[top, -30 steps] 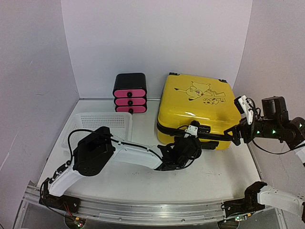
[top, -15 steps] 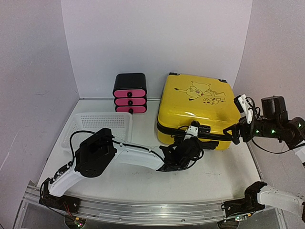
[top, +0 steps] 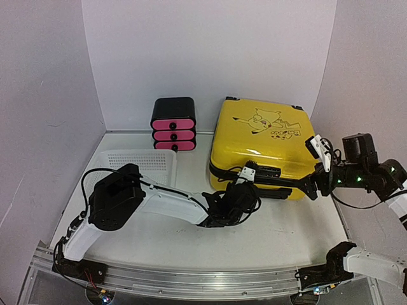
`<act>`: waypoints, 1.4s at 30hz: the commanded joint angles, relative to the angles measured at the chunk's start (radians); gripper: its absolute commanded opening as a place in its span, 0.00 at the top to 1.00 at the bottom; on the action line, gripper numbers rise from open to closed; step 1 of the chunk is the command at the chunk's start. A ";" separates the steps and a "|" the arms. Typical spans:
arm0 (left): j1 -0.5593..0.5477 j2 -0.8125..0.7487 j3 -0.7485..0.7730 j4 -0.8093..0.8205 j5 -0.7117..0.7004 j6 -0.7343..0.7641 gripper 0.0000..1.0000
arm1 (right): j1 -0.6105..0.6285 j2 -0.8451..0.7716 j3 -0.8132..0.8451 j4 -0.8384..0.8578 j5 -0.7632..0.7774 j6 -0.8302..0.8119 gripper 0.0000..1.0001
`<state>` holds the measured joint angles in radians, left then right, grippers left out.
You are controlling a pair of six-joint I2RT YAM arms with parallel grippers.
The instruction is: Open, take out, and arrange the luggage
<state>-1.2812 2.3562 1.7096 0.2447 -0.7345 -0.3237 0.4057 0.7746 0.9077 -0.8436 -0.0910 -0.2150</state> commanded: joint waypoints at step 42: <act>0.243 -0.353 -0.495 0.197 0.424 0.083 1.00 | 0.309 0.771 0.051 0.445 0.268 -0.553 0.46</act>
<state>-1.0775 2.0354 1.2205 0.4217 -0.2802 -0.2218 0.7105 1.5280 0.9657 -0.5072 0.0849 -0.7723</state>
